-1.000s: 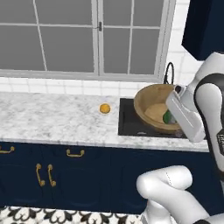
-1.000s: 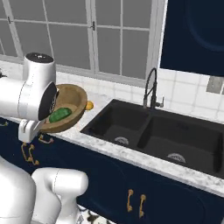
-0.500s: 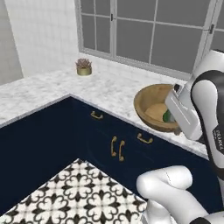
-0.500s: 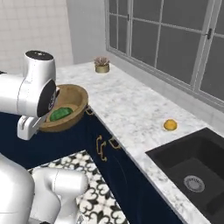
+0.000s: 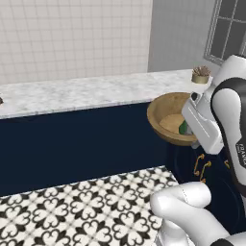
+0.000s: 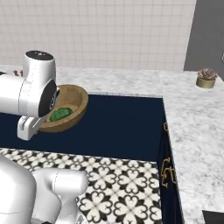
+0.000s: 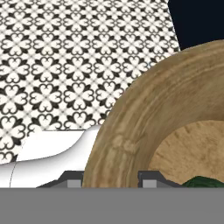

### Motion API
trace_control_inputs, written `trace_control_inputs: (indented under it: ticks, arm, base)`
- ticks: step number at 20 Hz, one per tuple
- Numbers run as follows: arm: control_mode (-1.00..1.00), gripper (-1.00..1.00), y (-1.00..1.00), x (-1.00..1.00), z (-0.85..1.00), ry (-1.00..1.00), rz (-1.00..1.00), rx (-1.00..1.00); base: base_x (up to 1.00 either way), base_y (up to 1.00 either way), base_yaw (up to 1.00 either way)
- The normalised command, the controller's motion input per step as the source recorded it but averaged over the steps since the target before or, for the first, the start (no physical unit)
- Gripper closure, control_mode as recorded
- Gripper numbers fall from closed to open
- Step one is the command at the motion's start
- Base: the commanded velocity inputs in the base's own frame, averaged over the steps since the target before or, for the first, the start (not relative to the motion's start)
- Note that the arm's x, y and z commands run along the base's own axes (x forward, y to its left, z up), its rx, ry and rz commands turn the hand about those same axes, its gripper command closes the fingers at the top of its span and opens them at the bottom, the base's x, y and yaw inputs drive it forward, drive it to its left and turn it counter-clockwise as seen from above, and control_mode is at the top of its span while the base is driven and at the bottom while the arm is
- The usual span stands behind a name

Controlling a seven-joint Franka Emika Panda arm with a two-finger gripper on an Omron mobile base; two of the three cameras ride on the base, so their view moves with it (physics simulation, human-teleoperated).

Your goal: Pick the broccoli from the sink and place it in the bowl. Then pick the bowl and place it in the microwave. Then close the microwave door and press the start button.

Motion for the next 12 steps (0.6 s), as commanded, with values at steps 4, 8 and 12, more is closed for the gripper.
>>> trace_control_inputs:
  ticks: [4,8,12]
  arm:
    - [1.0,1.0,0.0,0.0,0.0,0.0,0.0,0.0]
    - [1.0,1.0,0.0,0.0,0.0,0.0,0.0,0.0]
    - [1.0,1.0,0.0,0.0,0.0,0.0,0.0,0.0]
  base:
    - [0.0,0.11,0.88]
    - [0.0,0.07,0.91]
    - [0.0,0.09,0.93]
